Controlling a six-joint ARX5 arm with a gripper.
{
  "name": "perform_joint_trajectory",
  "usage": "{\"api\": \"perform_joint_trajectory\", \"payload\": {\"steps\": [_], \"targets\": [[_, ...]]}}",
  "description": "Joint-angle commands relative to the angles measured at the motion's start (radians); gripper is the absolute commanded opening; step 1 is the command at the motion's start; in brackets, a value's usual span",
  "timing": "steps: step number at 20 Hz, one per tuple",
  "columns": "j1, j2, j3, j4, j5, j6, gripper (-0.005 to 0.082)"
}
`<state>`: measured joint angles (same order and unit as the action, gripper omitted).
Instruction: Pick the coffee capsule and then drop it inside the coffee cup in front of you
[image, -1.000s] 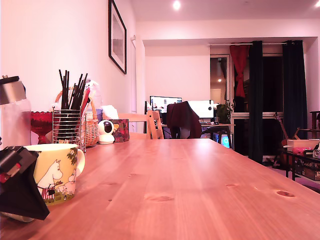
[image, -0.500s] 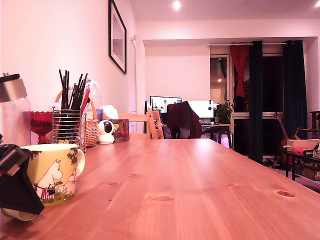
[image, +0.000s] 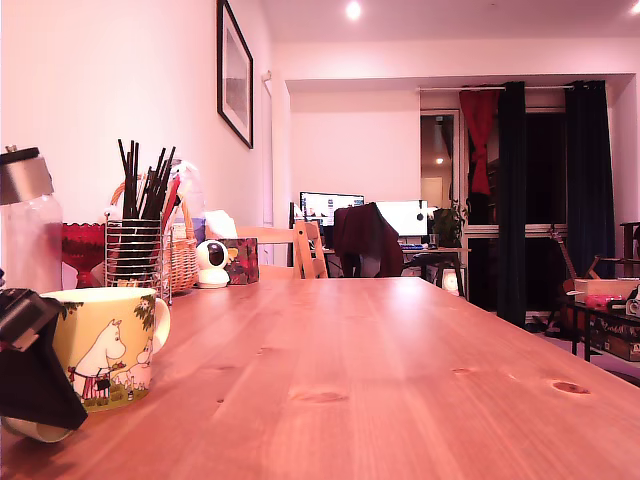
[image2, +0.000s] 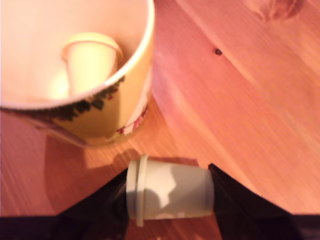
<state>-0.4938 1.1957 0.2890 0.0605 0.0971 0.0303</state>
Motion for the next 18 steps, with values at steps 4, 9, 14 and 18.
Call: {"api": "perform_joint_trajectory", "payload": {"steps": [4, 9, 14, 18], "targets": [[-0.013, -0.082, -0.023, -0.069, 0.074, -0.023, 0.018], [-0.061, -0.249, -0.023, -0.086, 0.183, -0.057, 0.018], [-0.077, -0.391, -0.023, -0.09, 0.246, -0.069, 0.018], [-0.076, -0.475, -0.023, -0.087, 0.137, -0.084, 0.018]]}}
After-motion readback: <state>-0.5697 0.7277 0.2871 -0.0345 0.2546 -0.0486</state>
